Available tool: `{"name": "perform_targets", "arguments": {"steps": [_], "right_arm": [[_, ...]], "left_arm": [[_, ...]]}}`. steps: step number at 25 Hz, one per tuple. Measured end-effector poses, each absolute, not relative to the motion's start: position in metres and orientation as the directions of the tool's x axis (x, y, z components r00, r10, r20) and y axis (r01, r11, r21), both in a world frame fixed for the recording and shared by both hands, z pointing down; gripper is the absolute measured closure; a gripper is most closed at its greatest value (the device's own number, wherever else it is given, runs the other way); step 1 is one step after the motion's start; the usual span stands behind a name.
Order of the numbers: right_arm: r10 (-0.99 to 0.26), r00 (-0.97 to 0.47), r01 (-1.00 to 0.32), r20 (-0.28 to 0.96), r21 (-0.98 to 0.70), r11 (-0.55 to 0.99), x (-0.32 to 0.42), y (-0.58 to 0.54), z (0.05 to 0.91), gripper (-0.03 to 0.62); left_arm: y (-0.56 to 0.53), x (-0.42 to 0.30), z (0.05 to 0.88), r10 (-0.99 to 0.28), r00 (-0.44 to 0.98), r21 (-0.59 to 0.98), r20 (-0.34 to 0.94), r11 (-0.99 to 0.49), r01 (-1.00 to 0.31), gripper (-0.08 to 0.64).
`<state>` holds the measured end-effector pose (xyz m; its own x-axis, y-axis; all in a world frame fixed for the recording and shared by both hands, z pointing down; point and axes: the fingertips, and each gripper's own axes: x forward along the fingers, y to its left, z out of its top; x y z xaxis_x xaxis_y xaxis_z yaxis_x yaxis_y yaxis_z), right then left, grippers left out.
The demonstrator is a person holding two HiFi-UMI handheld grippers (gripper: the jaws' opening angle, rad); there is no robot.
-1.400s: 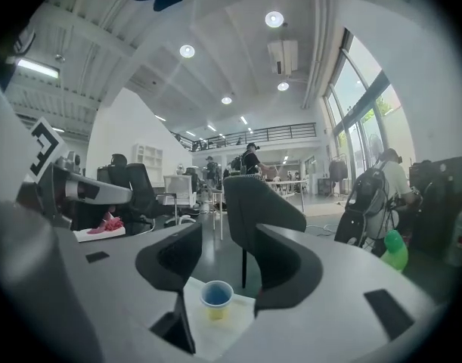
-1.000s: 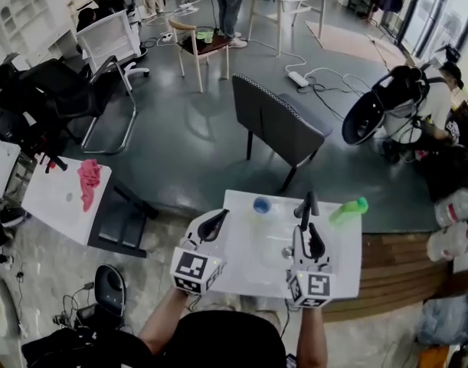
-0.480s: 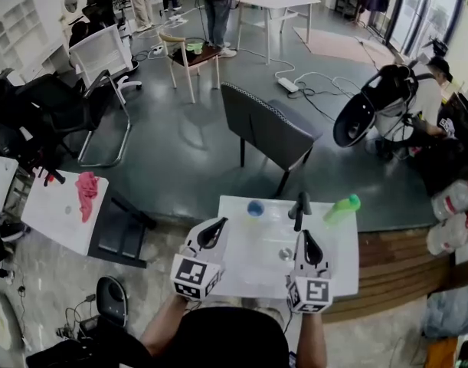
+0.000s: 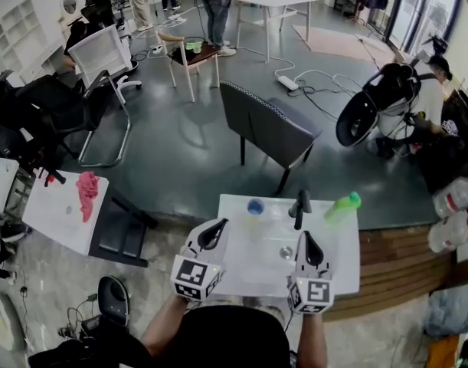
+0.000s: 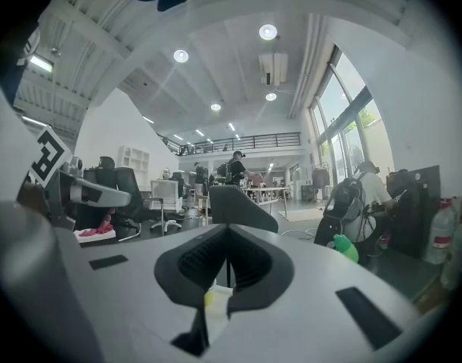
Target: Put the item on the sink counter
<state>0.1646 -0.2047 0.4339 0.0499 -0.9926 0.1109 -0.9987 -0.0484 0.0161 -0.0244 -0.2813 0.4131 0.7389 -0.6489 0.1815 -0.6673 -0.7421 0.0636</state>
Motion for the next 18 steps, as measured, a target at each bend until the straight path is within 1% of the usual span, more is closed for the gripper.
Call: {"name": "perform_targets", "arguments": {"steps": [18], "right_arm": [[-0.993, 0.044, -0.999, 0.113, 0.021, -0.042, 0.1628, -0.2084, 0.4278, 0.594]], "left_arm": [[-0.2831, -0.0253, 0.4168, -0.654, 0.733, 0.067, 0.189, -0.736, -0.674, 0.557]]}}
